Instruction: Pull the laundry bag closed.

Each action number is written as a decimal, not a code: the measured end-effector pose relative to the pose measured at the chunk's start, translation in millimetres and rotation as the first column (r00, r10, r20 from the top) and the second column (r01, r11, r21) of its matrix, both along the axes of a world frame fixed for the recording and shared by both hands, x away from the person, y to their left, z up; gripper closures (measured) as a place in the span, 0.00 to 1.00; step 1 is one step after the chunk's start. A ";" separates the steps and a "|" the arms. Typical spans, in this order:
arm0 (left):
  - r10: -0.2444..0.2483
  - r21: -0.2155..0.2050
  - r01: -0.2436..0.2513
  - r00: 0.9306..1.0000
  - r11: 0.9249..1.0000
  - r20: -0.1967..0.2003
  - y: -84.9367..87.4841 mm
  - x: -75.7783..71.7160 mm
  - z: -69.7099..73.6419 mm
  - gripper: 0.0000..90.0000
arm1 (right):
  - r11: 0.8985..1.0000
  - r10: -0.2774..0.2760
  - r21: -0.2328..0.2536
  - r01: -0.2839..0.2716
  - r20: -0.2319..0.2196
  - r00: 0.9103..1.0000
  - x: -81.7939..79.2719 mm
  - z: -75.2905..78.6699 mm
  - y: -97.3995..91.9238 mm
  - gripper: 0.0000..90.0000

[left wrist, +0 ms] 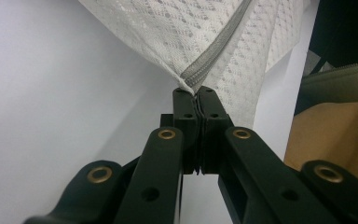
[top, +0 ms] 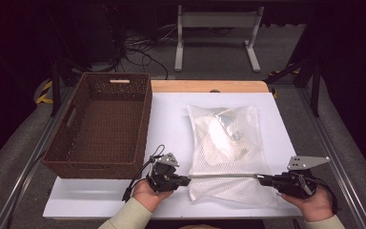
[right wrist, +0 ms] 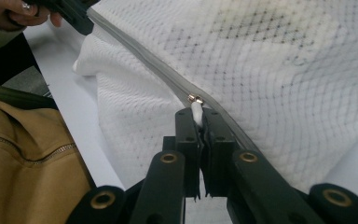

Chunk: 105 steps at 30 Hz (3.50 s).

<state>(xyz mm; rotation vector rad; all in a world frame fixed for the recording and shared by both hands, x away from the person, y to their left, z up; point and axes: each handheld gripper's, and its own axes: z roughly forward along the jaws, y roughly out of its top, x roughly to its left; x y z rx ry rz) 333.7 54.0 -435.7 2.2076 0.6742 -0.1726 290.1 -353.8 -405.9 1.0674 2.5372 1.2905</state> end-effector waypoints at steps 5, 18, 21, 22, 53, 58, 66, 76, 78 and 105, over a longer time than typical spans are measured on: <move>-0.005 0.005 0.005 1.000 1.000 -0.005 -0.8 1.0 -0.8 0.99 | 0.999 -0.031 -0.007 0.031 -0.004 1.000 -2.5 -1.6 -9.5 0.96; -0.003 0.023 0.004 1.000 1.000 -0.007 -1.3 0.2 -3.2 0.98 | 0.997 -0.076 -0.020 0.076 -0.016 0.997 -4.7 -6.2 -27.2 0.96; -0.002 0.026 0.002 1.000 1.000 -0.011 -1.0 0.4 -3.6 0.98 | 0.997 -0.080 -0.020 0.080 -0.019 0.997 -4.3 -7.0 -30.5 0.96; -0.002 0.026 0.002 1.000 1.000 -0.011 -0.8 0.5 -3.7 0.99 | 0.996 -0.085 -0.024 0.084 -0.021 0.996 -4.4 -7.4 -31.2 0.96; -0.020 0.017 0.020 1.000 1.000 -0.008 1.4 -0.1 -3.9 0.92 | 0.994 -0.098 -0.047 0.095 -0.066 0.993 -2.6 -16.9 -45.0 0.80; 0.007 -0.005 -0.007 1.000 1.000 0.001 9.1 -1.9 -2.0 0.75 | 0.991 -0.135 -0.026 0.134 -0.030 0.990 -1.2 -13.4 -50.1 0.65; 0.066 -0.066 -0.059 0.992 0.996 0.111 20.5 -10.5 10.8 0.58 | 0.993 -0.117 -0.014 0.119 0.102 0.988 -0.9 -1.0 -46.2 0.54; 0.111 -0.079 -0.096 0.971 0.992 0.212 33.1 -18.4 20.7 0.55 | 0.992 -0.125 -0.004 0.128 0.194 0.973 -2.3 13.1 -45.6 0.44; 0.121 -0.080 -0.105 0.967 0.991 0.222 36.5 -19.7 20.9 0.55 | 0.993 -0.118 -0.006 0.122 0.211 0.970 -1.9 14.0 -45.0 0.42; 0.145 -0.047 -0.137 0.926 0.989 0.348 58.6 -30.3 -5.4 0.32 | 0.993 -0.106 -0.011 0.117 0.337 0.936 -6.0 1.3 -52.8 0.00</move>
